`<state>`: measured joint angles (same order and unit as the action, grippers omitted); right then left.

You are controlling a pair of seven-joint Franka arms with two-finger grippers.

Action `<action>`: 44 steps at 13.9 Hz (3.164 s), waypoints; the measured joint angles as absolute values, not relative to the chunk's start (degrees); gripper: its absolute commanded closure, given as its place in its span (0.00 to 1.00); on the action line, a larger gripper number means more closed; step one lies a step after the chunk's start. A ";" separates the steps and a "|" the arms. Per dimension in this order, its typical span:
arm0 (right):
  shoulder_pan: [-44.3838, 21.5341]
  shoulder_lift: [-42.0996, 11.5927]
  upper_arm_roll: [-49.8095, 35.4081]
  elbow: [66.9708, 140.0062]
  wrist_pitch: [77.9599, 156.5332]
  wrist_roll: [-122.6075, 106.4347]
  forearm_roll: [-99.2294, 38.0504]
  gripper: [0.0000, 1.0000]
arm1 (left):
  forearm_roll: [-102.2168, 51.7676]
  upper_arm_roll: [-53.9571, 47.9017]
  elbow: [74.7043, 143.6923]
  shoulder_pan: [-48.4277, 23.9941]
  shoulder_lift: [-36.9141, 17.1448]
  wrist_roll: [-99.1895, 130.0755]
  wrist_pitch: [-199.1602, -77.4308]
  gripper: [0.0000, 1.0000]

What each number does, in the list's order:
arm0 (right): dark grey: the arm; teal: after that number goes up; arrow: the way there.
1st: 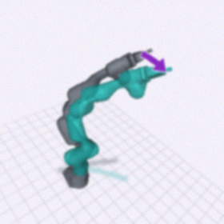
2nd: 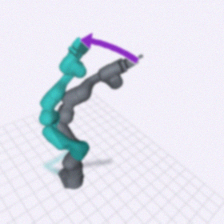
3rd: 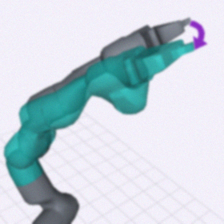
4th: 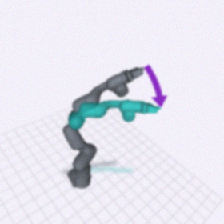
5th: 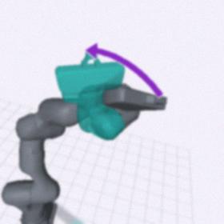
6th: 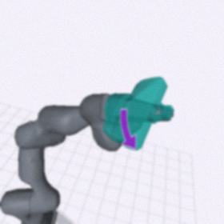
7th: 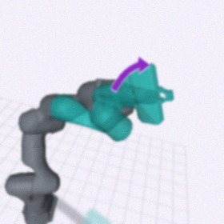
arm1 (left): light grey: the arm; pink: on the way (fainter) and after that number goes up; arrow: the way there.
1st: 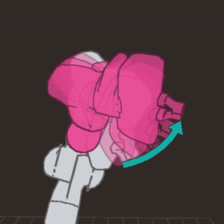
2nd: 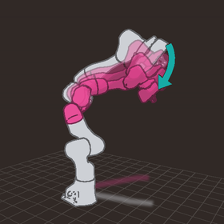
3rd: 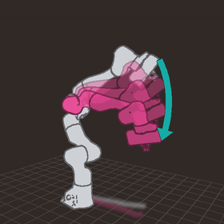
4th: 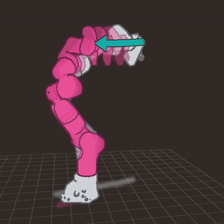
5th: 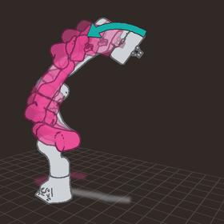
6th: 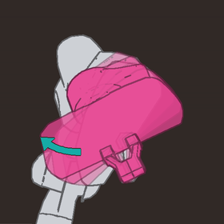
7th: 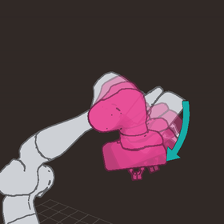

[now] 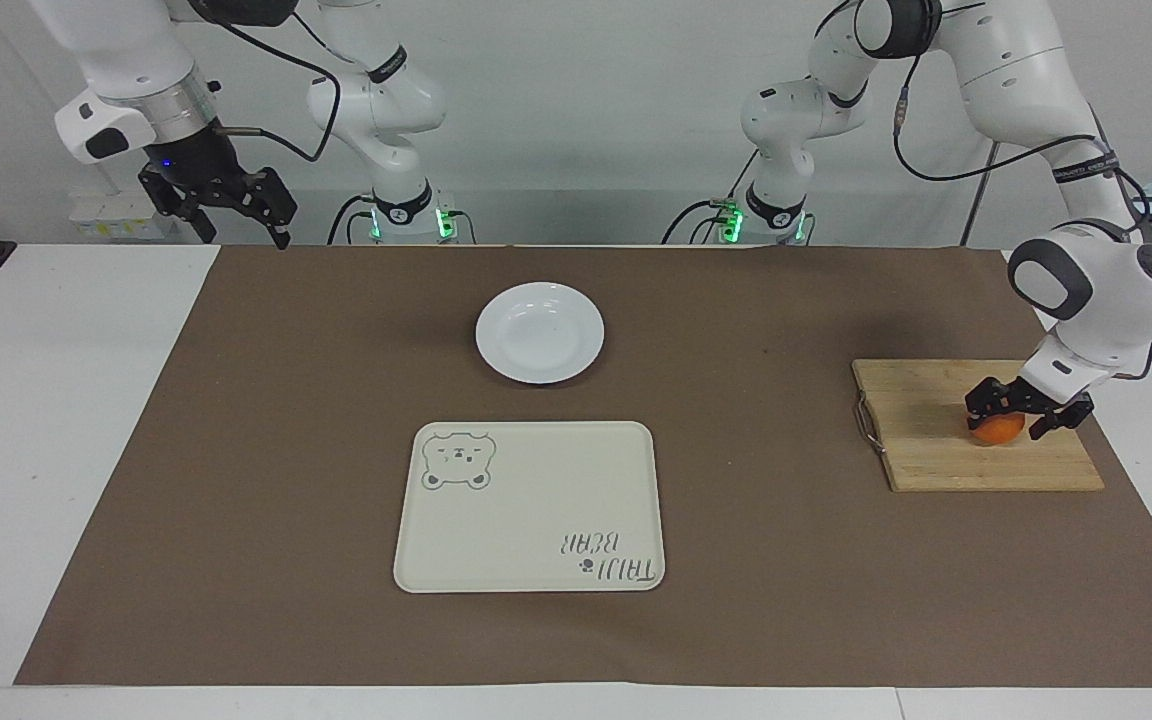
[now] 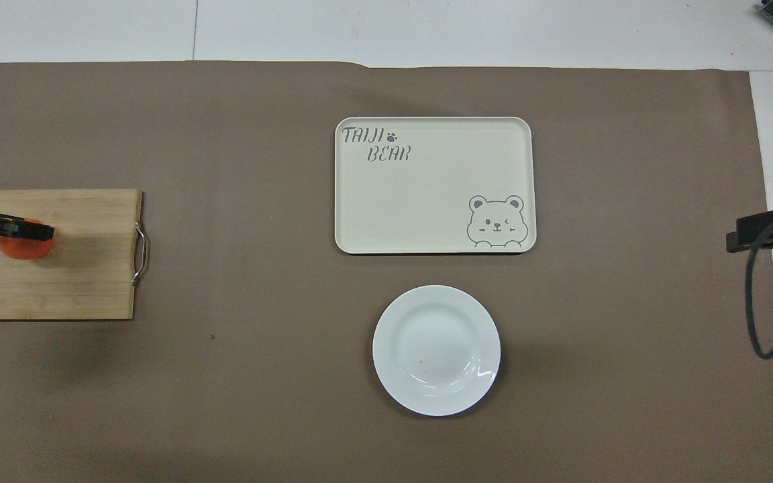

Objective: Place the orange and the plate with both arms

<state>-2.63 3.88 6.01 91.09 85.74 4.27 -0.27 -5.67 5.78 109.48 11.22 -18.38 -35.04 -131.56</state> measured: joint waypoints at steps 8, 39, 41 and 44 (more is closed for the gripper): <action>-2.62 3.88 6.07 91.09 85.74 4.27 -0.27 0.00 | -5.71 5.77 112.59 11.50 -15.97 -35.03 -131.92 1.00; -2.61 3.88 6.12 91.09 85.74 4.22 -0.27 0.00 | -5.94 1.77 107.76 -40.65 -13.65 20.04 -130.67 1.00; -2.60 3.89 6.25 91.09 85.74 2.57 -0.27 0.00 | -6.39 1.51 107.90 -44.38 -13.65 21.68 -130.66 1.00; -2.61 3.90 6.34 91.13 85.81 0.87 -0.27 0.00 | -8.30 0.93 109.00 -48.02 -13.66 21.86 -130.66 1.00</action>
<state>-2.61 3.90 6.34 91.13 85.81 0.87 -0.27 -8.30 0.93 109.00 -48.02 -13.66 21.86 -130.66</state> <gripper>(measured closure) 0.000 0.233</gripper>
